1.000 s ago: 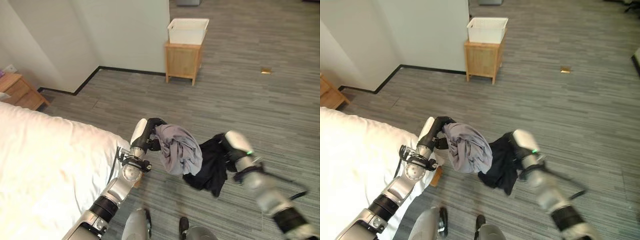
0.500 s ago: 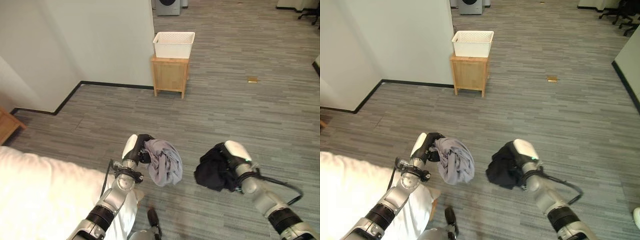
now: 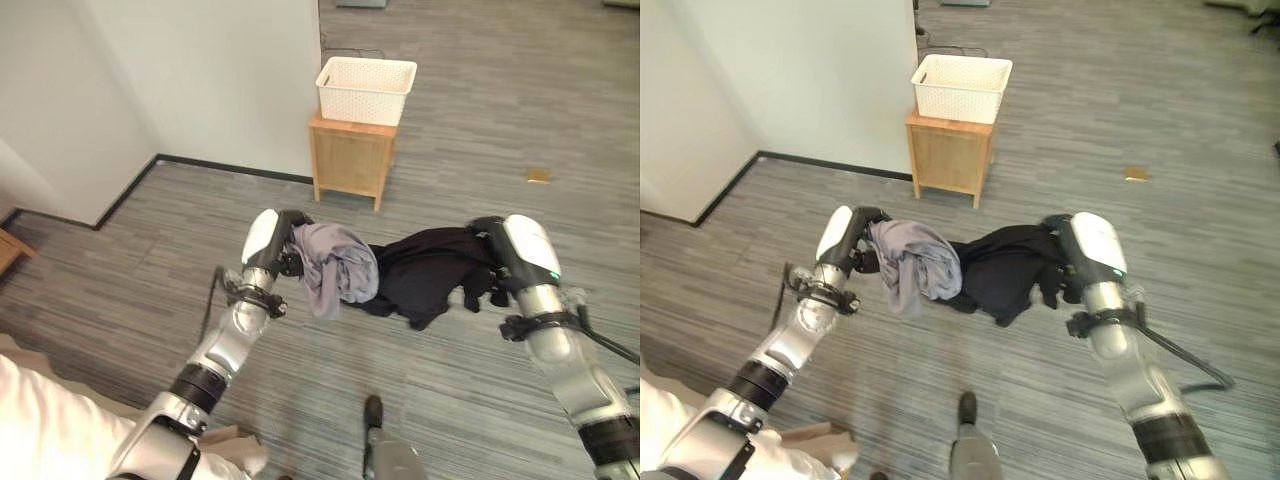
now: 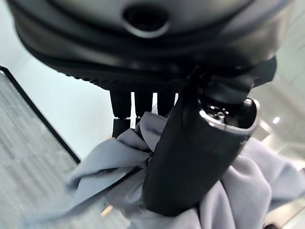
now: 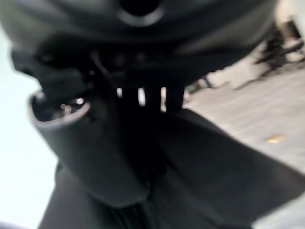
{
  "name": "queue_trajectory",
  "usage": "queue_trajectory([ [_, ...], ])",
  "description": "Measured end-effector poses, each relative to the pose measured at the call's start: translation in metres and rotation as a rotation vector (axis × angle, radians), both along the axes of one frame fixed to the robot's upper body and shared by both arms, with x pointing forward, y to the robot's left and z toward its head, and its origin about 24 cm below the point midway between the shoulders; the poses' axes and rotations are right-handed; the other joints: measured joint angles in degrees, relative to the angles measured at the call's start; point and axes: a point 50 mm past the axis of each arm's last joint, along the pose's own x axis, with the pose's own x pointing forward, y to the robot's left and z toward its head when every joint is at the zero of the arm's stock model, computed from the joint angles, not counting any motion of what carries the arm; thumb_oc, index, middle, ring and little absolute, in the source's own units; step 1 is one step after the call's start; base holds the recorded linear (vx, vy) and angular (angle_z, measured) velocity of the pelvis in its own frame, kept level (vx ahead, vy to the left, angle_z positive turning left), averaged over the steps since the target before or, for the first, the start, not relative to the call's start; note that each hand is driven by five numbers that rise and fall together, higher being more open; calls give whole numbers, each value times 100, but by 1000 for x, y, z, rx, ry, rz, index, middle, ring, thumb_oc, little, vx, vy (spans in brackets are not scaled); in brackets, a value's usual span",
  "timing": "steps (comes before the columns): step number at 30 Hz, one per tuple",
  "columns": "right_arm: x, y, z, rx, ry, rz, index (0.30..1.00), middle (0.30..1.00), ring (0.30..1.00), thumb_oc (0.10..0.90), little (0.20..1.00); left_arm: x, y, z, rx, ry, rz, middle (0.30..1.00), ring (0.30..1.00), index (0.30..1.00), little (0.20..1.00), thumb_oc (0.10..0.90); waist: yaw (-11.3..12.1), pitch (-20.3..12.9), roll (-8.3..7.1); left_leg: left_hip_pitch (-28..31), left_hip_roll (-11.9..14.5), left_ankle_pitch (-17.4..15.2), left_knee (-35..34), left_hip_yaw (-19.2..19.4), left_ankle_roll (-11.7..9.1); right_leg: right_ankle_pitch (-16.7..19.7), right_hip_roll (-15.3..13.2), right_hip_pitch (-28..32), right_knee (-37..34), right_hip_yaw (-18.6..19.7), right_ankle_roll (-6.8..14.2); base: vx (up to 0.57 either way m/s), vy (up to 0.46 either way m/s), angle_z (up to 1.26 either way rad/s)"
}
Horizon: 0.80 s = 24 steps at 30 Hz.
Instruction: Pick up bed clothes into laundry basket.
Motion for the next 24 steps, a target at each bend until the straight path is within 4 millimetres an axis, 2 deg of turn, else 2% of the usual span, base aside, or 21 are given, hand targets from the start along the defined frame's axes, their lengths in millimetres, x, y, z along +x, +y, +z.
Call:
queue_trajectory([
  [2, -4, -7, -9, -17, 40, -36, 300, 300, 300, 400, 300, 1, -6, 1, -11, -3, -14, 300, 300, 300, 300, 400, -185, 152, 16, 171, -29, 101, 21, 41, 126, -400, -35, -202, 848, -12, -138, 597, -276, 25],
  [3, -11, -10, -18, -38, 80, -49, 300, 300, 300, 400, 300, 0, -12, -3, -19, 9, -27, 300, 300, 300, 300, 400, -320, 236, -16, 328, 49, -9, 32, -250, 311, -1127, -68, -731, 2008, 164, 307, 721, -385, 32],
  [4, -17, -11, -25, -50, 107, -46, 300, 300, 300, 400, 300, -1, -15, -4, -18, 13, -36, 300, 300, 300, 300, 400, -355, 174, -30, 368, 74, -159, 30, -390, 285, -1276, -52, -749, 1801, 274, 395, 518, -347, 50],
  [5, -19, -9, -35, -71, 149, -37, 300, 300, 300, 400, 300, -2, -16, -8, -19, 26, -40, 300, 300, 300, 300, 400, -492, 239, -48, 450, 202, -360, 60, -563, 188, -1064, -23, -586, 1662, 129, -66, 561, -405, 47],
  [6, -21, -10, -42, -72, 179, -48, 300, 300, 300, 400, 300, -3, -21, -11, -9, 40, -59, 300, 300, 300, 300, 400, -522, 235, -41, 374, 269, -360, 233, -623, 179, -1114, -13, -529, 1629, 95, 24, 440, -415, 52],
  [7, -22, -11, -51, -70, 217, -62, 300, 300, 300, 400, 300, -6, -28, -14, 0, 57, -94, 300, 300, 300, 300, 400, -494, 251, -46, 118, 370, -373, 958, -756, 69, -1212, 61, -333, 1453, 76, -3, 487, -502, 39],
  [8, -24, -11, -55, -74, 240, -67, 300, 300, 300, 400, 300, -9, -38, -20, -14, 83, -116, 300, 300, 300, 300, 400, -483, 246, -71, -403, 520, -454, 2155, -798, -172, -996, 86, -12, 1036, 79, -87, 289, -372, 24],
  [9, -23, -11, -53, -84, 238, -58, 300, 300, 300, 400, 300, -10, -40, -23, -23, 96, -119, 300, 300, 300, 300, 400, -409, 241, -54, -505, 555, -422, 2508, -826, -298, -948, 135, 158, 897, 11, -275, 511, -530, 3],
  [10, -21, -14, -46, -106, 234, -30, 300, 300, 300, 400, 300, -11, -43, -27, -37, 116, -129, 300, 300, 300, 300, 400, -328, 192, 67, -913, 772, -180, 3658, -975, -608, -1007, 291, 423, 673, 25, -386, 457, -433, -18],
  [11, -14, -15, -41, -114, 226, -28, 300, 300, 300, 400, 300, -13, -42, -28, -53, 121, -122, 300, 300, 300, 300, 400, -250, 170, 109, -1192, 814, 166, 4210, -1197, -700, -1079, 437, 556, 604, 55, -599, 604, -513, -43],
  [12, -2, -16, -29, -89, 194, -43, 300, 300, 300, 400, 300, -13, -43, -26, -83, 121, -120, 300, 300, 300, 300, 400, -124, 227, 7, -1765, 682, 881, 5452, -1765, -846, -1048, 542, 821, 407, 323, -849, 458, -259, -62],
  [13, 1, -14, -13, -66, 130, -30, 300, 300, 300, 400, 300, -14, -44, -25, -94, 117, -128, 300, 300, 300, 300, 400, 14, 255, -80, -2235, 513, 855, 6035, -1849, -793, -1036, 528, 1031, 289, 454, -960, 474, -189, -60],
  [14, 3, -9, -7, -54, 97, -11, 300, 300, 300, 400, 300, -15, -42, -24, -92, 113, -127, 300, 300, 300, 300, 400, 58, 258, -169, -2363, 431, 756, 6047, -1793, -685, -1017, 487, 1140, 232, 463, -990, 528, -110, -68],
  [15, 12, 8, 4, -20, 19, 48, 300, 300, 300, 400, 300, -15, -32, -23, -87, 98, -109, 300, 300, 300, 300, 400, 233, 257, -417, -2714, 323, 415, 5587, -1338, -180, -999, 468, 1325, 81, 791, -906, 499, -52, -77],
  [16, 17, 16, 6, -9, 2, 72, 300, 300, 300, 400, 300, -14, -27, -23, -83, 93, -99, 300, 300, 300, 300, 400, 343, 236, -513, -2861, 295, 329, 5201, -1142, -37, -976, 473, 1394, -43, 945, -857, 576, 8, -112],
  [18, 26, 37, 5, 3, -4, 144, 300, 300, 300, 400, 300, -16, -20, -27, -71, 103, -82, 300, 300, 300, 300, 400, 639, 214, -509, -3103, 304, 334, 3202, -889, 143, -1066, 722, 1780, -398, 1090, -443, 542, 33, -99],
  [19, 26, 40, 2, 3, 7, 158, 300, 300, 300, 400, 300, -17, -20, -29, -71, 111, -81, 300, 300, 300, 300, 400, 670, 143, -395, -3143, 385, 370, 2713, -834, 188, -1092, 832, 1840, -389, 1008, -384, 515, 17, -61],
  [20, 23, 45, -11, 4, 49, 175, 300, 300, 300, 400, 300, -22, -18, -38, -74, 138, -73, 300, 300, 300, 300, 400, 770, 43, -343, -2923, 238, 468, 1020, -654, 259, -1189, 1039, 2131, -558, 1033, -502, 551, 2, -26],
  [22, 21, 44, -23, 5, 99, 165, 300, 300, 300, 400, 300, -26, -16, -45, -78, 162, -65, 300, 300, 300, 300, 400, 820, 6, -330, -2902, -31, 509, 58, -559, 240, -1155, 1149, 2447, -707, 1012, -692, 475, -22, -27],
  [23, 19, 43, -25, 6, 106, 161, 300, 300, 300, 400, 300, -28, -16, -47, -78, 170, -62, 300, 300, 300, 300, 400, 870, -2, -342, -2926, -108, 520, -12, -306, 269, -1172, 1136, 2535, -772, 983, -695, 475, -14, -41],
  [24, 16, 43, -29, 7, 118, 160, 300, 300, 300, 400, 300, -28, -17, -50, -85, 183, -56, 300, 300, 300, 300, 400, 914, 12, -395, -2997, -203, 493, -13, 395, 364, -1289, 1064, 2690, -875, 859, -595, 550, 21, -26],
])
